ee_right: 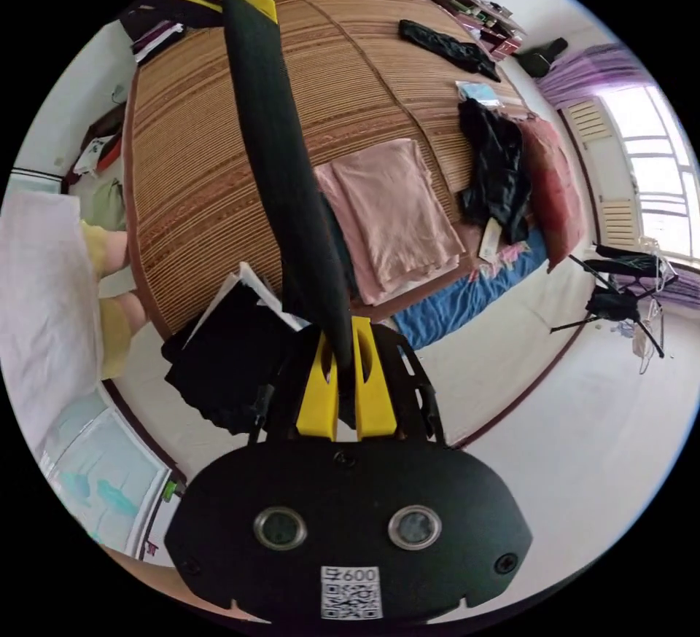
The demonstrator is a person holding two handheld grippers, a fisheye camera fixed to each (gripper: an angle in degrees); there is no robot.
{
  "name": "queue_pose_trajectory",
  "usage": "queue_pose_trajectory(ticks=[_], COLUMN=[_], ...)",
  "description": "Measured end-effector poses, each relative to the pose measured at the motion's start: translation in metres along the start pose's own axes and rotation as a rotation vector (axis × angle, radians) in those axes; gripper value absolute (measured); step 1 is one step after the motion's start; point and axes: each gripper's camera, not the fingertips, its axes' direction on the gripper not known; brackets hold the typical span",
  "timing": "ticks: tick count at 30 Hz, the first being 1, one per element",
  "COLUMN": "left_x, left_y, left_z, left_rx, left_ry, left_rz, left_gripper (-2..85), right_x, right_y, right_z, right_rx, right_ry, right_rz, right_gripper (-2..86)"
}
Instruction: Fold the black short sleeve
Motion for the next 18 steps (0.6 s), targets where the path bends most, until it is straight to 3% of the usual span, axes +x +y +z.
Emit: queue_pose_trajectory(ticks=[4,7,13,18], left_x=[-0.109,-0.136,-0.04,0.082], left_y=[0.043,0.088,0.189,0.26], left_z=[0.04,0.077,0.196,0.311], left_rx=[0.017,0.055,0.126,0.034], left_ry=[-0.121,-0.159,-0.326,-0.132], left_rz=[-0.132,-0.146,-0.087,-0.024], left_gripper=[2.4,2.4,2.2,1.9], right_x=[0.095,0.112,0.044,-0.067], right_y=[-0.04,-0.06,-0.083,-0.107], right_z=[-0.03,-0.013,0.103,0.225], right_rx=[0.079,0.107,0.146,-0.015], right_ry=[0.166,0.251,0.375,0.411], right_rz=[0.116,0.128,0.223,0.105], right_gripper=[-0.8,-0.8,-0.8,-0.6])
